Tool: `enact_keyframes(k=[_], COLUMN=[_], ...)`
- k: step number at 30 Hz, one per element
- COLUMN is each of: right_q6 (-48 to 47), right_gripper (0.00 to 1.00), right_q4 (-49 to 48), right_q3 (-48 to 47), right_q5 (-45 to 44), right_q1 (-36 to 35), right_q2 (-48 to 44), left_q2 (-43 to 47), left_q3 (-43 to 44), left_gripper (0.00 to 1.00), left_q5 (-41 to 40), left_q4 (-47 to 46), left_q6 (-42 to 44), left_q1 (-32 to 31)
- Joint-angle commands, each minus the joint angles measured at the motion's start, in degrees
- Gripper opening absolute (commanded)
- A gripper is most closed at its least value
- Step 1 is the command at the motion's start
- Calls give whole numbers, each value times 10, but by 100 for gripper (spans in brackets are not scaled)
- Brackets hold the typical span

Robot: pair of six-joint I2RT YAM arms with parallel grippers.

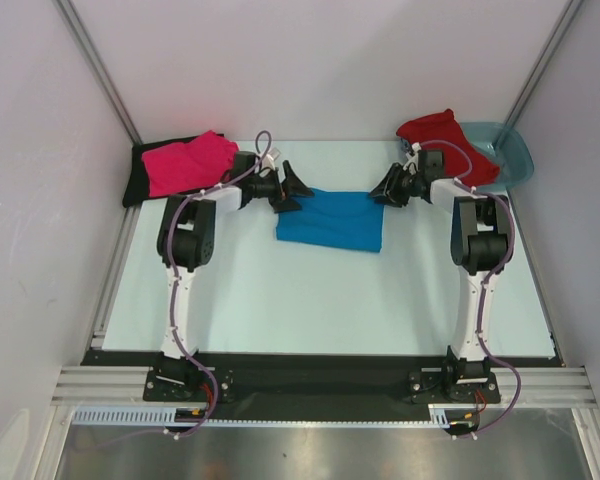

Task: Fold and stack the t-shirts
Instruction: Fold the tshirt

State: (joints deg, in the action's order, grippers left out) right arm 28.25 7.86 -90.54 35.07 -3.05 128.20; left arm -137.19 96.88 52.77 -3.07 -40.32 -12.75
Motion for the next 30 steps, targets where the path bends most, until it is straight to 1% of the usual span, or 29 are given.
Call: enact_keyframes(k=[1, 2, 6, 7, 9, 11, 12, 14, 17, 19, 20, 24, 26, 27, 28, 29, 30], right_q6=[-12, -14, -21, -23, -32, -40, -43, -52, -55, -55, -51, -28, -9, -4, 3, 13, 16], right_gripper=[41, 41, 41, 41, 41, 41, 41, 42, 42, 43, 43, 43, 43, 43, 43, 43, 43], right_q4=[-10, -9, -12, -20, -28, -31, -38, -45, -50, -55, -57, -72, -93, -107, -112, -115, -122], right_q3=[-52, -57, -69, -67, -59, -53, -38, -18, 12, 33, 40, 78, 94, 100, 106, 117, 121], right_q5=[-14, -17, -25, -33, -33, -21, -23, -22, -12, -3, -3, 25, 33, 44, 45, 46, 47], right_q1=[11, 12, 12, 13, 12, 11, 6, 2, -6, -15, -17, -37, -49, -51, -56, -63, -67], right_q2=[31, 35, 37, 32, 9, -19, -35, -77, -113, -145, -153, -179, -181, -179, -175, -173, -166], left_q2=[8, 7, 24, 32, 67, 105, 119, 153, 172, 171, 167, 126, 91, 78, 46, 32, -1], left_q3=[-20, -23, -27, -34, -67, -89, -112, -132, -133, -115, -107, -29, 3, 33, 48, 60, 80], left_gripper=[100, 100, 100, 100, 100, 100, 100, 100, 100, 100, 100, 100, 100, 100, 100, 100, 100], left_q5=[-71, -76, -142, -154, -172, -174, -173, -167, -139, -120, -96, -44, -25, -1, 16, 29, 56], left_q4=[47, 51, 108, 107, 77, 48, 10, -15, -52, -75, -82, -112, -120, -129, -138, -155, -195], left_q6=[65, 76, 124, 129, 128, 115, 110, 97, 86, 75, 61, 16, -12, -27, -43, -86, -137], left_q1=[34, 35, 37, 37, 37, 37, 37, 36, 36, 34, 33, 24, 21, 18, 16, 15, 12])
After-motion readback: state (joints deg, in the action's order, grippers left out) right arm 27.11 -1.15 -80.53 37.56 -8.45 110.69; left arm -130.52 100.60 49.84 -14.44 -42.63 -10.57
